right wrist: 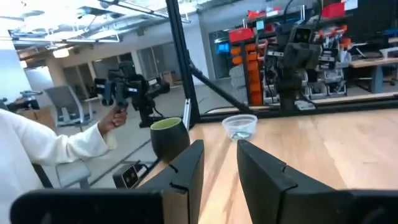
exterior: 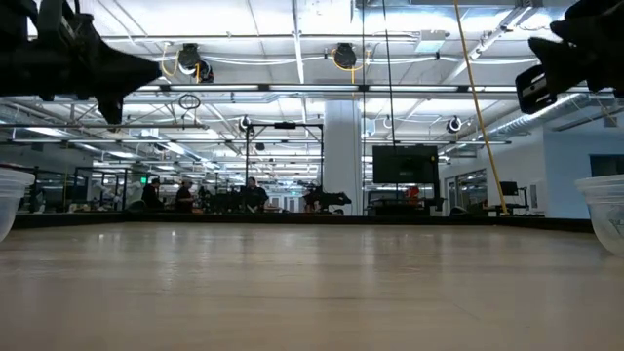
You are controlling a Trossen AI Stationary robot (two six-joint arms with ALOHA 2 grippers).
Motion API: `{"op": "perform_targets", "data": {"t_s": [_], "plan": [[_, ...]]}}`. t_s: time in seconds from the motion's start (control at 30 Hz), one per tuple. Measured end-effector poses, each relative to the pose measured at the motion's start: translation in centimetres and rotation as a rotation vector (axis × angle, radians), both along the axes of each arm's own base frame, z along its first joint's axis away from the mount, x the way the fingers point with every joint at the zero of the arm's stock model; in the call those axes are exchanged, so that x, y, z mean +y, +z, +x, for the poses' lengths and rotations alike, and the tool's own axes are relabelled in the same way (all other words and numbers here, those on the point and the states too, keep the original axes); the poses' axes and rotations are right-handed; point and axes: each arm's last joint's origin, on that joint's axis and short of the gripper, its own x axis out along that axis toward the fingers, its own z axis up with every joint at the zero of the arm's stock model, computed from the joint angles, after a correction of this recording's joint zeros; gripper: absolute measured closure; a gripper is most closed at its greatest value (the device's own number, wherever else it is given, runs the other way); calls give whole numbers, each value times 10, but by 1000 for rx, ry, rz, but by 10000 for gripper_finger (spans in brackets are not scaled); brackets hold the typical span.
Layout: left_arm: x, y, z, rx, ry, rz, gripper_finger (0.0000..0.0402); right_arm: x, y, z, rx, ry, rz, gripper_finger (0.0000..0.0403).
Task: Pick and place Stevia / Truvia into bins
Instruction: Return to Home Position
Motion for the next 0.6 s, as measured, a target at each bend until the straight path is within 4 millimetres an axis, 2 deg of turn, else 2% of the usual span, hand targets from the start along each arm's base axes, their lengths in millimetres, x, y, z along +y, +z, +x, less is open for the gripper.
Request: {"op": "perform_targets", "data": {"t_s": [0.07, 0.3, 0.6], "plan": [[0, -7, 2, 1, 4, -20, 339, 0, -1, 0, 11, 0, -2, 314], [0, -7, 2, 13, 3, -45, 339, 0, -2, 0, 10, -6, -21, 314], [1, -18, 2, 128, 6, -61, 339, 0, -6, 1, 52, -1, -27, 314]]}}
